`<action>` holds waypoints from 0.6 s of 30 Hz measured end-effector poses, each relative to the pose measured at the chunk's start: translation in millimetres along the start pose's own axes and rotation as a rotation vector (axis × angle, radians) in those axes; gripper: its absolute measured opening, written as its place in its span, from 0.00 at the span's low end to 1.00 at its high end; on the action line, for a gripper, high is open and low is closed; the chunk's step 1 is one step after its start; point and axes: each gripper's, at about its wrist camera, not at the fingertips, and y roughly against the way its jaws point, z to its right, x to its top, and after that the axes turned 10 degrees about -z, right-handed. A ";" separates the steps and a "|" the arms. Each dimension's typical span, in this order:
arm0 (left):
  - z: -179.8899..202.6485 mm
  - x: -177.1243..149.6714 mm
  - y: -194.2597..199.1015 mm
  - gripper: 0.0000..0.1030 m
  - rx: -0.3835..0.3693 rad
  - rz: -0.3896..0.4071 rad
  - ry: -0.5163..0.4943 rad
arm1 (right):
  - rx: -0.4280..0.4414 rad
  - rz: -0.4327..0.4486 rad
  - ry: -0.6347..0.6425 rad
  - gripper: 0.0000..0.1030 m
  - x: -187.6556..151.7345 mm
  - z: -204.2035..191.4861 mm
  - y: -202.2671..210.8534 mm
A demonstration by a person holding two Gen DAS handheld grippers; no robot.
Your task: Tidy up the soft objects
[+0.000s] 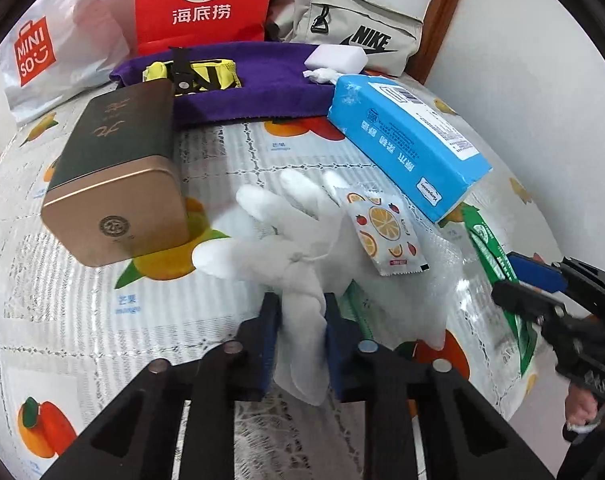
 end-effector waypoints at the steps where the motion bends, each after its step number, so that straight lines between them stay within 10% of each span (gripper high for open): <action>1: -3.1 -1.0 2.8 0.17 0.001 0.004 0.006 | -0.008 0.000 -0.009 0.34 -0.6 4.2 0.4; 18: -53.2 -16.8 33.7 0.16 0.052 0.043 0.110 | 0.053 -0.008 -0.001 0.31 26.1 8.9 -29.1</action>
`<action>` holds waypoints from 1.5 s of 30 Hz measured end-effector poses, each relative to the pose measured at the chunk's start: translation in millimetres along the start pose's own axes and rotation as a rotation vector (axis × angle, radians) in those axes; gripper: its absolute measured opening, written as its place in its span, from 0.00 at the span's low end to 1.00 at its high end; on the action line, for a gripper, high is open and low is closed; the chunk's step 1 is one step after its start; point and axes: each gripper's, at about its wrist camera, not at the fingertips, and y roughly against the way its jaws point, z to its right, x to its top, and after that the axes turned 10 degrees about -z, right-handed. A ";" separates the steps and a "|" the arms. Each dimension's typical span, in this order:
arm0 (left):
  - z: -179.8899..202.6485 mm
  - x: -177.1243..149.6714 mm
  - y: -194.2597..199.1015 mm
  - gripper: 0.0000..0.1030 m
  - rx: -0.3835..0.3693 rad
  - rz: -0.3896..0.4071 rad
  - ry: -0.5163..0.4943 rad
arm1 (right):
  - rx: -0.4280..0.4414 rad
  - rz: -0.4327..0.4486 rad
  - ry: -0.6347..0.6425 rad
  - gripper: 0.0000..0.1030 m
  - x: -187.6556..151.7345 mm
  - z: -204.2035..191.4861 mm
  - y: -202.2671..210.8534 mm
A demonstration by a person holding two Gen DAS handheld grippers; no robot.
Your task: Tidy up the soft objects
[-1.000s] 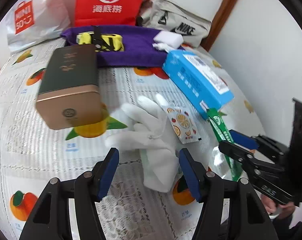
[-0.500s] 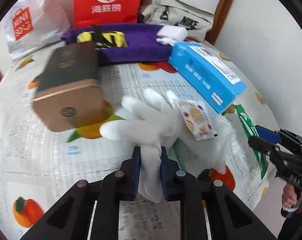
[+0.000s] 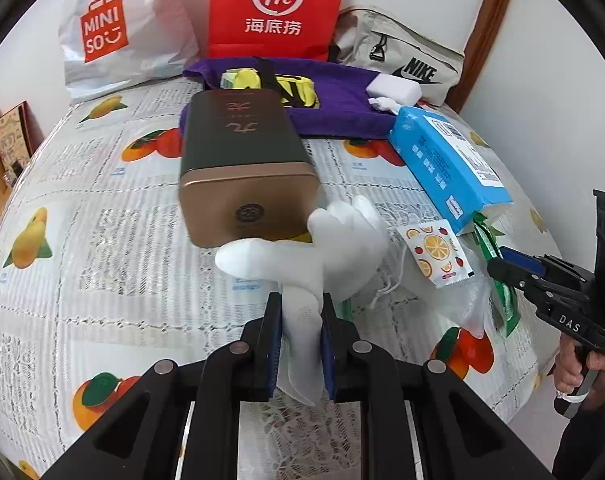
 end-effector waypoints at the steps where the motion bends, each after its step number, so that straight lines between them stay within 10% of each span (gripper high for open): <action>1: -1.2 -0.3 1.1 0.16 -0.003 0.002 0.003 | 0.007 -0.003 -0.003 0.31 1.6 -1.3 -2.0; 22: -1.0 2.9 71.5 0.16 0.000 0.150 0.030 | 0.013 0.101 0.027 0.30 -5.1 -19.9 63.7; 45: 12.2 66.4 98.3 0.16 0.024 0.205 0.011 | -0.032 0.163 0.037 0.30 61.3 -3.8 90.9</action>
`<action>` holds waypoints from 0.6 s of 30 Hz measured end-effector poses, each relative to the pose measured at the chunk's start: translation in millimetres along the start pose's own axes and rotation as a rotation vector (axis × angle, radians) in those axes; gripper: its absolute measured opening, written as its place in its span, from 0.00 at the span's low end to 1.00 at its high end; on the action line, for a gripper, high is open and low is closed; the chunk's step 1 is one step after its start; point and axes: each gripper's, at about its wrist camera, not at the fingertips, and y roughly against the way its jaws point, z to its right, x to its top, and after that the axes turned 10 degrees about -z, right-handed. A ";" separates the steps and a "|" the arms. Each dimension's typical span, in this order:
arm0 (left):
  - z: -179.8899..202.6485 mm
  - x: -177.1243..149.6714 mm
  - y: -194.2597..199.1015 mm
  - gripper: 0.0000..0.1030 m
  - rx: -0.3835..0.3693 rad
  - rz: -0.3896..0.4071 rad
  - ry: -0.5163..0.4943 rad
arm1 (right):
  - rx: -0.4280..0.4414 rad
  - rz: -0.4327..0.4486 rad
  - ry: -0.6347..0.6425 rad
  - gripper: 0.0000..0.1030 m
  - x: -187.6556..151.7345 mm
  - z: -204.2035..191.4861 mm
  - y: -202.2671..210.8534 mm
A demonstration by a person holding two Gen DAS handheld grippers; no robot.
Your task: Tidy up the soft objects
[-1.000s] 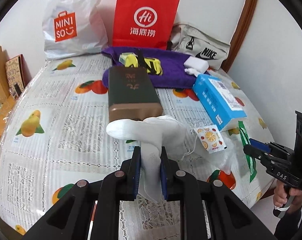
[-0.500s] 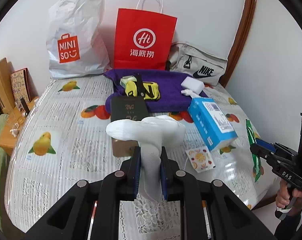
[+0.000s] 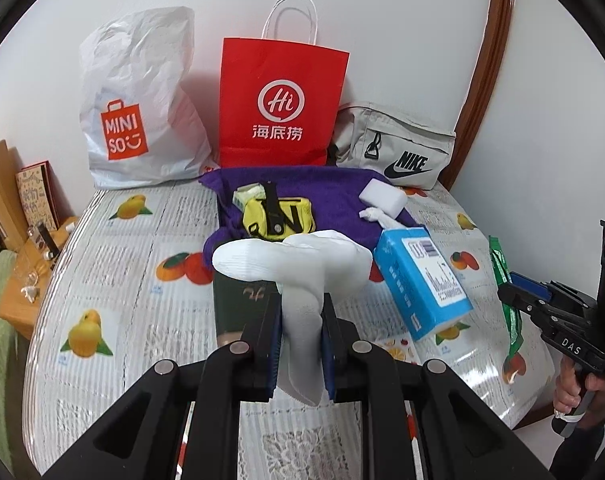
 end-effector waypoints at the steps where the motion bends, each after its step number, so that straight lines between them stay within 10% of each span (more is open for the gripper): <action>1: 0.7 3.3 -1.2 0.16 0.002 -0.001 -0.002 | 0.000 0.000 0.001 0.30 3.2 0.3 -1.3; 18: -2.5 57.5 -29.0 0.16 0.017 0.001 -0.002 | -0.010 0.008 0.019 0.30 65.8 10.1 -28.8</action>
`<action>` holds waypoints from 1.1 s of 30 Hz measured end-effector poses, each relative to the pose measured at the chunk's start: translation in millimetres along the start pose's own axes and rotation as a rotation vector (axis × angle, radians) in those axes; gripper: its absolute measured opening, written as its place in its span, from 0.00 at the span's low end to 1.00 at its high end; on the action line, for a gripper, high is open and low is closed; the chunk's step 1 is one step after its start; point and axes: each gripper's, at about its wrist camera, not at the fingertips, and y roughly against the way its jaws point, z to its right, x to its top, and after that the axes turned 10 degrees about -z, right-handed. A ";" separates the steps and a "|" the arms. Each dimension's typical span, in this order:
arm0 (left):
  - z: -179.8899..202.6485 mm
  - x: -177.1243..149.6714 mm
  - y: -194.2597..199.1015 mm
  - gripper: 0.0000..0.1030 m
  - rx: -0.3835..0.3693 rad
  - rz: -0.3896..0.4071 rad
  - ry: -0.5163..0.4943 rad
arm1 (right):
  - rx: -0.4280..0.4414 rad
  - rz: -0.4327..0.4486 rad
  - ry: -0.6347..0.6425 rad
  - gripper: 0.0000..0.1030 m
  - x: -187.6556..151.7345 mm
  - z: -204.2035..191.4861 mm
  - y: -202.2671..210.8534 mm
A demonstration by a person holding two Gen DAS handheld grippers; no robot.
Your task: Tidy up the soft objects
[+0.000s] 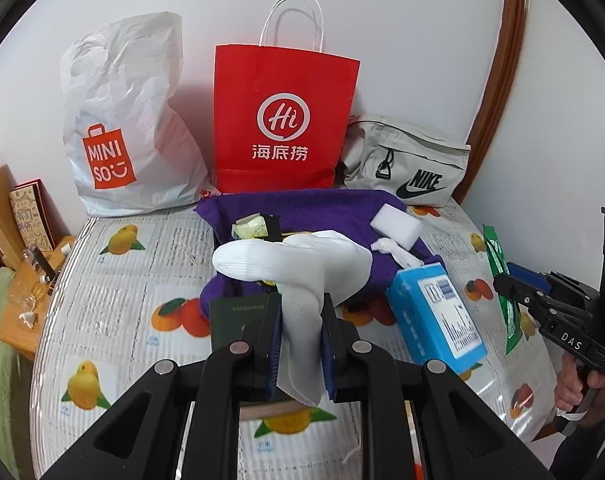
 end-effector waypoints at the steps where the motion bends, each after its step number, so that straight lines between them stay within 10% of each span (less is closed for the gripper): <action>1: 0.4 3.5 -1.9 0.16 -0.003 0.002 -0.002 | 0.000 0.001 0.001 0.30 3.8 0.2 -1.9; 33: -8.0 68.0 -73.3 0.16 -0.013 -0.049 -0.007 | -0.005 -0.030 0.010 0.30 68.6 23.4 -81.4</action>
